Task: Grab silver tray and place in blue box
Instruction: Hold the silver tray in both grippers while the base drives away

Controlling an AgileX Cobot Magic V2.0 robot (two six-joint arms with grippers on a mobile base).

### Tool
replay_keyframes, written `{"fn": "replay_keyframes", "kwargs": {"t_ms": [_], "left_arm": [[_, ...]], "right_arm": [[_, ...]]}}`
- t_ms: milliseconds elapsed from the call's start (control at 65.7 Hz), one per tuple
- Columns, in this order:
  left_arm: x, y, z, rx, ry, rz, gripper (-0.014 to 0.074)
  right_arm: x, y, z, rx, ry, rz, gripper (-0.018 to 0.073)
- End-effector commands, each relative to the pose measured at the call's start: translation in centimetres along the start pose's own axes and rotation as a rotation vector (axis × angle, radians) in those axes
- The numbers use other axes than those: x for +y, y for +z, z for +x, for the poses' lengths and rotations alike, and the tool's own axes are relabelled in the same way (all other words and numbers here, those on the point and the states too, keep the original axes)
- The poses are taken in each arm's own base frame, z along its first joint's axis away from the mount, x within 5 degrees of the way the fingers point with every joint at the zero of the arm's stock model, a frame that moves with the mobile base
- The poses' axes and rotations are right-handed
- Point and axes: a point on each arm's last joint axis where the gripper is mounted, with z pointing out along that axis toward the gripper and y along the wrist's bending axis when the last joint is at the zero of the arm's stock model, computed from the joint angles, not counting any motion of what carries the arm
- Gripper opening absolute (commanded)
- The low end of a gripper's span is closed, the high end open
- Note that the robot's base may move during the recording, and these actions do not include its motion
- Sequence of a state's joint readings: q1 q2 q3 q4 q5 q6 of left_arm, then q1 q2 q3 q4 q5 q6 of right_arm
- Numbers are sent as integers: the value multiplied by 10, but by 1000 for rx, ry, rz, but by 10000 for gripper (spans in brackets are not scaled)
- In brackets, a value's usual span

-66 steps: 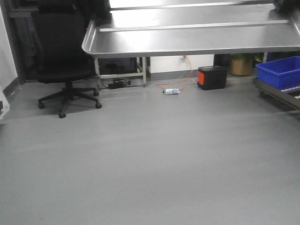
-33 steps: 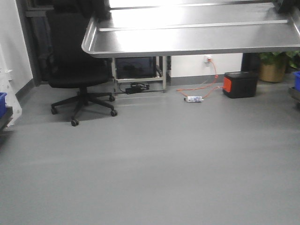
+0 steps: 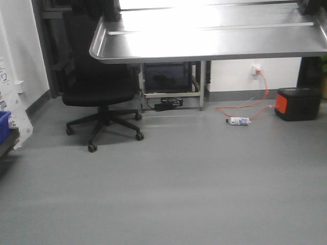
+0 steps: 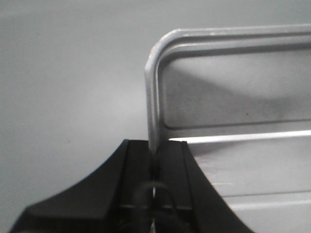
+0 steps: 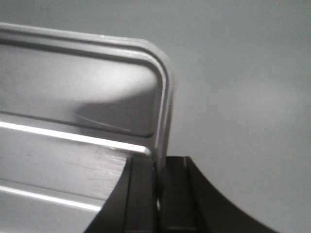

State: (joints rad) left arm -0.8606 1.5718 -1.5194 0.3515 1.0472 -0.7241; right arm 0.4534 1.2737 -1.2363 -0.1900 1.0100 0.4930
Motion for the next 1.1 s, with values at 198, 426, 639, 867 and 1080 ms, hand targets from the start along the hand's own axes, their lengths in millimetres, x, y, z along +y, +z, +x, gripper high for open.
{"fn": "replay_keyframes", "kwargs": {"t_ms": [198,426,639,867,1080], "left_arm": [[0,-23,-9,-91,29,41,-105],[0,-23,-9,-91,29,41,-105],[0,-23,-9,-91,29,41,-105],[0,-23,-9,-93,29,42,-105],[0,-23,-10,-94,29,44,-105]], "right_arm": [[0,-17,-12,-132,-21,-33,60],[0,-17,-12,-132,-21,-33,60],[0,-17,-12,-132,-21,-33,60],[0,-17,-12,-132,-21,-33,60],[0,-17,-12,-132,-21,-33,60]]}}
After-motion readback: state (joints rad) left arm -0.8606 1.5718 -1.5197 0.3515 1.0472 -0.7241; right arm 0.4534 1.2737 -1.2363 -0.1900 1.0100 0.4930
